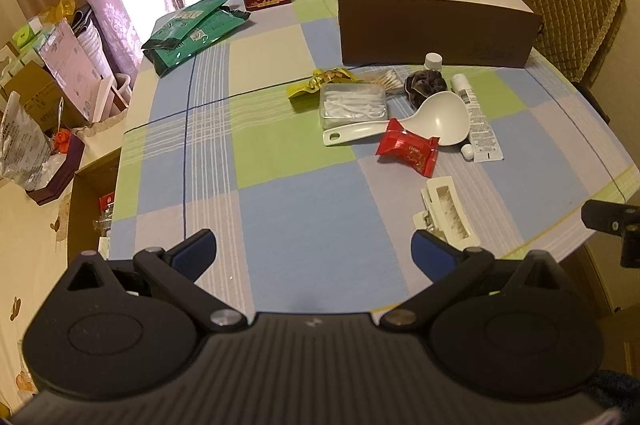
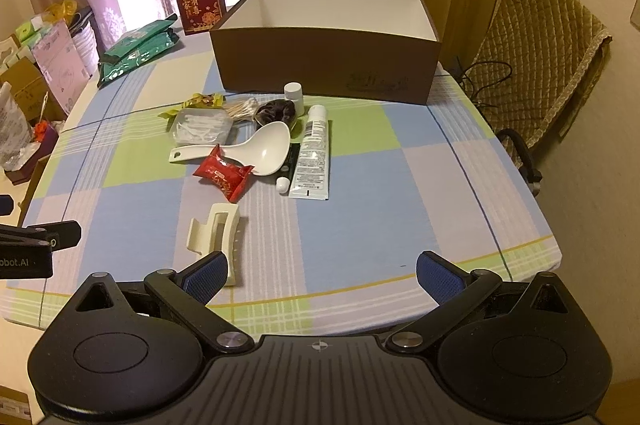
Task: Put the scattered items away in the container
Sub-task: 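Move the left tool toward the cream plastic hair clip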
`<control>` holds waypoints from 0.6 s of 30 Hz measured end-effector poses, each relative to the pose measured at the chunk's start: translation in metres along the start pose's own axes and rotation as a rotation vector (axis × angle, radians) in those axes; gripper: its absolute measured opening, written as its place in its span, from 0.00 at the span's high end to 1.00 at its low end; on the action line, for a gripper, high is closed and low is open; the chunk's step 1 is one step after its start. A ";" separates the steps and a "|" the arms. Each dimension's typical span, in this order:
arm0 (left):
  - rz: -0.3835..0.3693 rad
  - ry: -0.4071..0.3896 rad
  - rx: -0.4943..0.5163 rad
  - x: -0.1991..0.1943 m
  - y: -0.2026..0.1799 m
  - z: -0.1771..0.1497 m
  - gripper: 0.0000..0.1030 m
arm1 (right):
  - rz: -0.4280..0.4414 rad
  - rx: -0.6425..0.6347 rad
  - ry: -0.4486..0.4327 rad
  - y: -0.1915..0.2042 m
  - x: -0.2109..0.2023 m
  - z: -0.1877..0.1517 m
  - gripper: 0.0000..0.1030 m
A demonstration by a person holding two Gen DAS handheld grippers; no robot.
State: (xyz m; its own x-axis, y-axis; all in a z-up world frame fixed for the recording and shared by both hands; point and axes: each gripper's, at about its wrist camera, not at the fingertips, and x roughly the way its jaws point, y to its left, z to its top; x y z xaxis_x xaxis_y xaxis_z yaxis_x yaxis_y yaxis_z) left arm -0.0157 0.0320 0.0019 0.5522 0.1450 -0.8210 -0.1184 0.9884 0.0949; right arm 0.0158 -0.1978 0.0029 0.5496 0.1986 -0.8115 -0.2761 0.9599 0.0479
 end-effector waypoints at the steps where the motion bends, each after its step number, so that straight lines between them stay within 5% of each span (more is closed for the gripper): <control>1: 0.000 0.003 -0.002 0.001 0.001 0.000 0.01 | 0.001 0.001 0.002 0.000 0.001 0.000 0.00; 11: -0.011 0.038 -0.024 0.014 0.003 0.002 0.01 | 0.025 0.017 -0.003 -0.009 0.010 0.005 0.00; 18: -0.113 0.040 -0.004 0.027 -0.008 0.003 0.05 | 0.042 0.043 -0.010 -0.028 0.021 0.005 0.00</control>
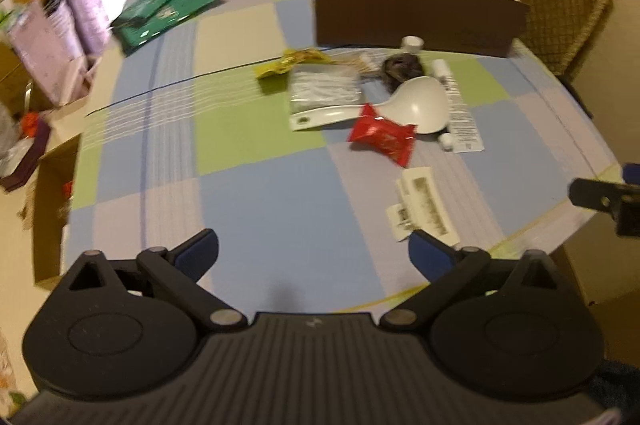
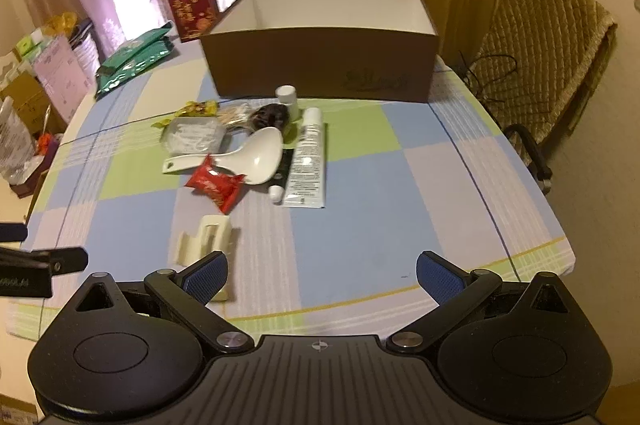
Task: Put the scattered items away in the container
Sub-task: 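Move the left tool toward the cream plastic hair clip, then close the left gripper on the cream hair clip and lift it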
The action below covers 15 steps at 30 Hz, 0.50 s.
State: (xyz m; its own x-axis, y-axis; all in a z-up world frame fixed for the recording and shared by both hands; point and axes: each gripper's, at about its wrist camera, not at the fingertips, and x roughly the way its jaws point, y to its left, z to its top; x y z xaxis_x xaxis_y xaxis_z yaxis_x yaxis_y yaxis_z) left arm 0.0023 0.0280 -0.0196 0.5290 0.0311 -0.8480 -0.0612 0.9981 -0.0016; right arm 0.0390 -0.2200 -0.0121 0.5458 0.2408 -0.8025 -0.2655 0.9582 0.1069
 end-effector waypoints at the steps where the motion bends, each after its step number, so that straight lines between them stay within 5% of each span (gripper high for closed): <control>1: -0.007 -0.007 0.011 0.001 -0.003 0.000 0.06 | 0.007 0.004 0.001 -0.004 0.002 0.001 0.00; 8: -0.040 -0.003 0.073 0.018 -0.020 0.005 0.12 | 0.012 0.045 -0.012 -0.037 0.019 0.015 0.00; 15: -0.105 0.041 0.089 0.042 -0.033 0.010 0.33 | 0.032 0.007 0.025 -0.055 0.042 0.033 0.00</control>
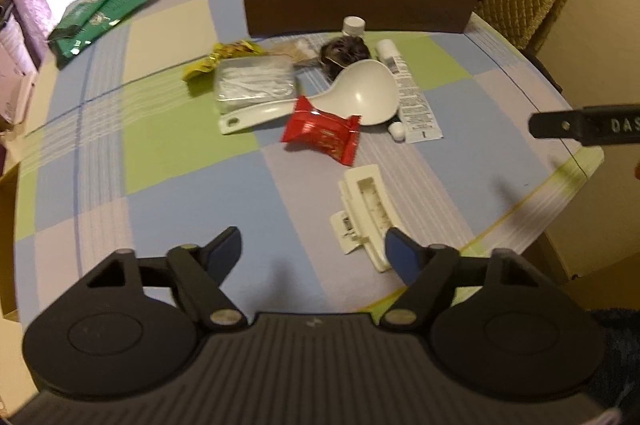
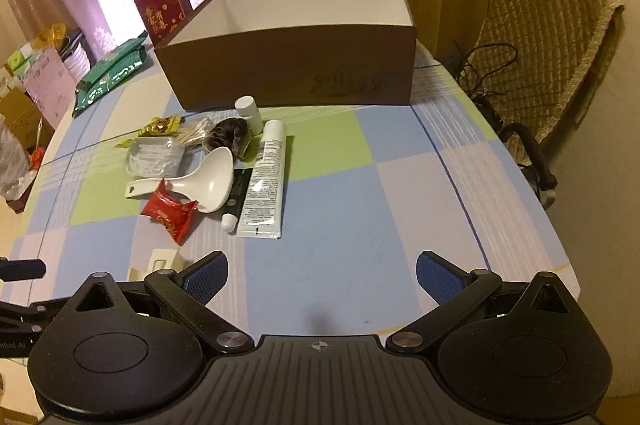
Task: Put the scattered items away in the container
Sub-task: 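Close the left gripper on the cream hair clip and lift it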
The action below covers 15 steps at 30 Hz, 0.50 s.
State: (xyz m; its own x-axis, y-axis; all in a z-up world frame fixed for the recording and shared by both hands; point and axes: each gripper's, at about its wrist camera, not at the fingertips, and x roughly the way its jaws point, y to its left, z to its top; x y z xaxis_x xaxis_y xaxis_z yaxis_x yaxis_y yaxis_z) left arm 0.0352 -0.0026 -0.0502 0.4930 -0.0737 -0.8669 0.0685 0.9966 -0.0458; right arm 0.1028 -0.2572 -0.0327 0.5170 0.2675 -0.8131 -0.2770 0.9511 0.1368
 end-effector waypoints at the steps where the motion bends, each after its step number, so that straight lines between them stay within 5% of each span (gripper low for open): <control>1: -0.014 0.006 -0.002 0.004 -0.002 0.001 0.35 | 0.005 -0.007 0.007 -0.002 0.004 0.003 0.00; 7: -0.118 0.057 -0.035 0.031 -0.011 0.007 0.62 | 0.022 -0.015 0.056 -0.016 0.026 0.021 0.00; 15: -0.122 0.099 -0.065 0.056 -0.018 0.022 0.63 | 0.042 -0.027 0.096 -0.034 0.047 0.040 0.00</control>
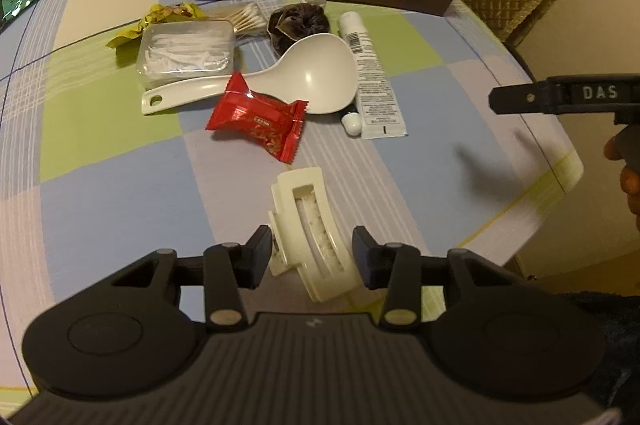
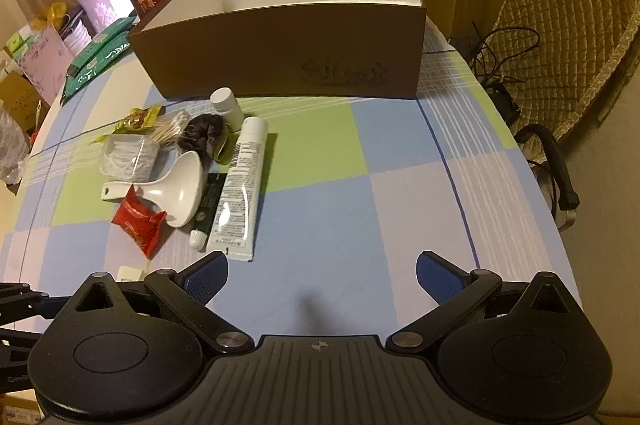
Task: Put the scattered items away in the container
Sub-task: 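Close the left gripper on the cream hair clip and lift it, then grasp the white tube with the right gripper while the left holds the clip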
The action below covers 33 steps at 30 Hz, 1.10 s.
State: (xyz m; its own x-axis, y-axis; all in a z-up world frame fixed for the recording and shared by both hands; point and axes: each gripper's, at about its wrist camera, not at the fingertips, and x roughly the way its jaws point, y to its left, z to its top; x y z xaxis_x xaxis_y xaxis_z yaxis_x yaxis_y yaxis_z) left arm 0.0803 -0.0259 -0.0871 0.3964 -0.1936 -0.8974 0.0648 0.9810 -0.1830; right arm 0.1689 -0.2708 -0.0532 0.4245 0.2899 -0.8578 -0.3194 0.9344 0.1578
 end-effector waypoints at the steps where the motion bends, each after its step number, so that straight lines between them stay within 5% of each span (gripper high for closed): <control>1: 0.003 0.006 -0.006 0.002 0.000 0.002 0.63 | 0.004 -0.002 0.004 -0.002 0.002 0.002 0.00; 12: 0.045 0.056 -0.032 0.032 0.002 0.006 0.59 | 0.055 -0.023 0.049 -0.014 0.030 0.022 0.00; 16: 0.059 0.027 -0.032 0.028 0.005 0.006 0.66 | 0.074 -0.050 0.057 -0.010 0.042 0.030 0.00; 23: 0.196 -0.017 -0.001 0.019 0.021 0.007 0.66 | 0.113 -0.094 0.061 -0.002 0.058 0.041 0.00; 30: 0.295 -0.083 -0.090 0.013 0.053 0.011 0.66 | 0.149 -0.123 0.025 0.007 0.074 0.049 0.00; 31: 0.299 -0.089 -0.101 0.013 0.056 0.011 0.66 | 0.151 -0.123 0.011 0.008 0.077 0.050 0.03; 32: 0.301 -0.092 -0.113 0.012 0.059 0.012 0.66 | 0.158 -0.124 0.006 0.010 0.081 0.052 0.24; 33: 0.305 -0.095 -0.123 0.011 0.062 0.012 0.66 | 0.166 -0.120 0.014 0.011 0.086 0.055 0.31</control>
State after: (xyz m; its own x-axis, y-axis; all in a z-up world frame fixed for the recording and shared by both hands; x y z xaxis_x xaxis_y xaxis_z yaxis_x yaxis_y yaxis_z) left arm 0.1001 0.0327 -0.1036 0.4640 0.1163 -0.8782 -0.1786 0.9833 0.0359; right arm 0.2481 -0.2240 -0.0986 0.3461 0.4347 -0.8314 -0.4833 0.8421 0.2391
